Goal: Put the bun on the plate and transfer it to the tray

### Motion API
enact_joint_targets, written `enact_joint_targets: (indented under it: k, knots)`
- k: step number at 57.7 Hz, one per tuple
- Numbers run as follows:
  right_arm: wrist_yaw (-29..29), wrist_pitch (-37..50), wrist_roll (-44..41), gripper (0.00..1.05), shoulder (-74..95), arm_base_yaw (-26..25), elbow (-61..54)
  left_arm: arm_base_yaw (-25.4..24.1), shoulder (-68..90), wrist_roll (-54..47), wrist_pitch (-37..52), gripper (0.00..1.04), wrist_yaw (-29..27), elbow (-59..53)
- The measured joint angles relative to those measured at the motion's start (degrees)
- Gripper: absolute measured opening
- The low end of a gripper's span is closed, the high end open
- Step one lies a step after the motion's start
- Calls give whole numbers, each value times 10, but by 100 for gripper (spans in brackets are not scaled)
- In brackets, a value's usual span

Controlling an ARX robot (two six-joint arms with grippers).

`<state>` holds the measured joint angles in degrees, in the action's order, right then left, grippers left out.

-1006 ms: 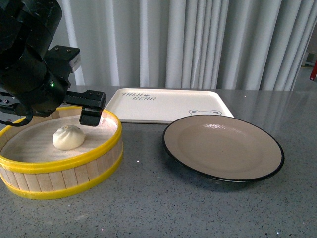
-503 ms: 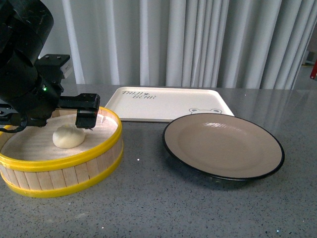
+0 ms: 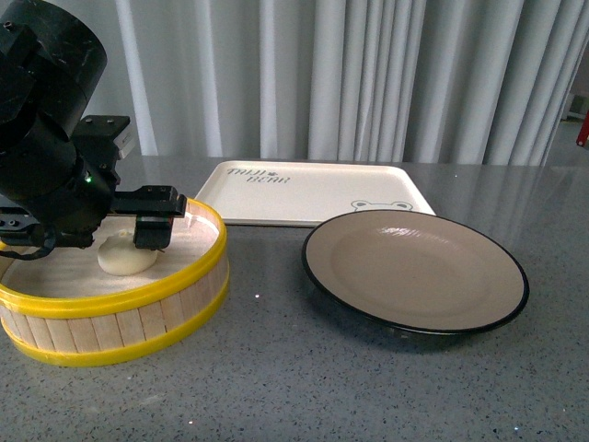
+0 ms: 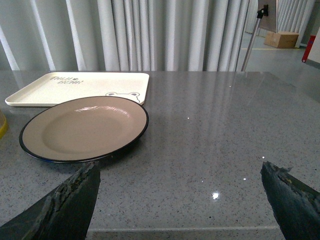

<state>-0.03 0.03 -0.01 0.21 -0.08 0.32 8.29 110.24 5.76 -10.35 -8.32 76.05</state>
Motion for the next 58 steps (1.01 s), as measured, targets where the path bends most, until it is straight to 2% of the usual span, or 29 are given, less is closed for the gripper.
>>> enact_joint_targets:
  k: [19, 30, 39, 51, 58]
  knots:
    - [0, 0, 0, 96, 0, 0, 0, 9, -33, 15, 40, 28, 16, -17]
    - [0, 0, 0, 96, 0, 0, 0, 30, -73, -14, 85, 5, 6, -17]
    - [0, 0, 0, 96, 0, 0, 0, 79, -87, -47, 104, 4, 47, -15]
    - [0, 0, 0, 96, 0, 0, 0, 201, -48, -84, 110, 4, 78, 25]
    - [0, 0, 0, 96, 0, 0, 0, 252, -5, -84, 96, 4, 87, 66]
